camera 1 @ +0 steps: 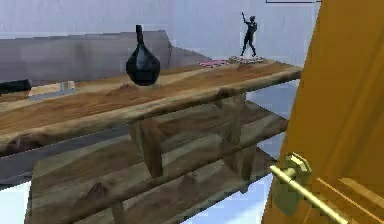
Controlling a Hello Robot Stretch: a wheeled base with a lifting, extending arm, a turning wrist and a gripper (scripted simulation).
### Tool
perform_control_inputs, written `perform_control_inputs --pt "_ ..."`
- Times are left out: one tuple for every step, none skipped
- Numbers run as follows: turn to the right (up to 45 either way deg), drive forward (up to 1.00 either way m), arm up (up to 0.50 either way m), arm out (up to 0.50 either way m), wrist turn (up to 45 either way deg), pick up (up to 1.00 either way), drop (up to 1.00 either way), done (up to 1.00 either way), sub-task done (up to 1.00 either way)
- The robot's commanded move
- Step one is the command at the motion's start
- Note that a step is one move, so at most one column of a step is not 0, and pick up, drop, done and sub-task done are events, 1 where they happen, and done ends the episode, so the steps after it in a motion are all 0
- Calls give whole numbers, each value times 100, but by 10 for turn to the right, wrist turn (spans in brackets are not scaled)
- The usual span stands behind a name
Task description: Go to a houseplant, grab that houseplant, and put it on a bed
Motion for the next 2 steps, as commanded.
perform_control_inputs --pt "-450 0 0 0 0 0 0 0 0" --pt "-450 0 0 0 0 0 0 0 0"
